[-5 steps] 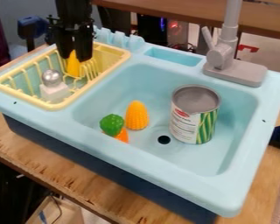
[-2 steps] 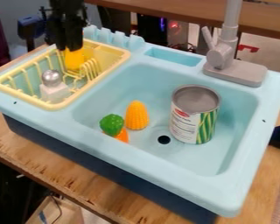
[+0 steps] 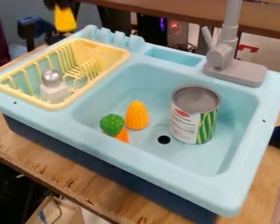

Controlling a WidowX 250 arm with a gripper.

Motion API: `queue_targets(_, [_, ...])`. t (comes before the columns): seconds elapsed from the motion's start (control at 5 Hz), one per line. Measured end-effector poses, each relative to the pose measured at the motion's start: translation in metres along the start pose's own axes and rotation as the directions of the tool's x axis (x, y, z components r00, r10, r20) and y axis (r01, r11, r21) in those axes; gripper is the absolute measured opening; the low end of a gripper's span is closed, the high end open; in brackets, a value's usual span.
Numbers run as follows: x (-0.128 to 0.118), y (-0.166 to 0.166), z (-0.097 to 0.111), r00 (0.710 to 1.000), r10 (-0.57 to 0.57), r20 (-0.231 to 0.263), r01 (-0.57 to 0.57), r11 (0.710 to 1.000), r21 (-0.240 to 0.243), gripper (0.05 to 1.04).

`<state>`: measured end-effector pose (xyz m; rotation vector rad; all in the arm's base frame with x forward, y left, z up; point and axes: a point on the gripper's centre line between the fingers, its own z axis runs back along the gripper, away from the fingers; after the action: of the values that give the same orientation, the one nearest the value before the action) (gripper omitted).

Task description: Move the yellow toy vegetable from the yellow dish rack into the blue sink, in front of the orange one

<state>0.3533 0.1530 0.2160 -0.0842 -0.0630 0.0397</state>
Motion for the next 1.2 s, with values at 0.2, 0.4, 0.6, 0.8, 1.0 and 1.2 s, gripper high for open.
queue_targets(0.2, [-0.005,-0.015,0.015,0.994,-0.107,0.029,0.107,0.994,-0.002,0.354])
queue_targets(0.4, [-0.005,-0.041,0.001,0.978,-0.208,0.021,0.209,0.978,-0.008,0.353])
queue_targets(0.6, [-0.024,-0.061,-0.012,0.973,-0.221,0.07,0.224,0.974,-0.03,0.354])
queue_targets(0.8, [-0.027,-0.084,-0.025,0.95,-0.304,0.066,0.307,0.951,-0.039,0.354])
queue_targets(1.0, [-0.048,-0.102,-0.034,0.927,-0.364,0.09,0.37,0.927,-0.065,0.353])
queue_targets(1.2, [-0.065,-0.124,-0.053,0.896,-0.427,0.123,0.436,0.898,-0.059,0.353])
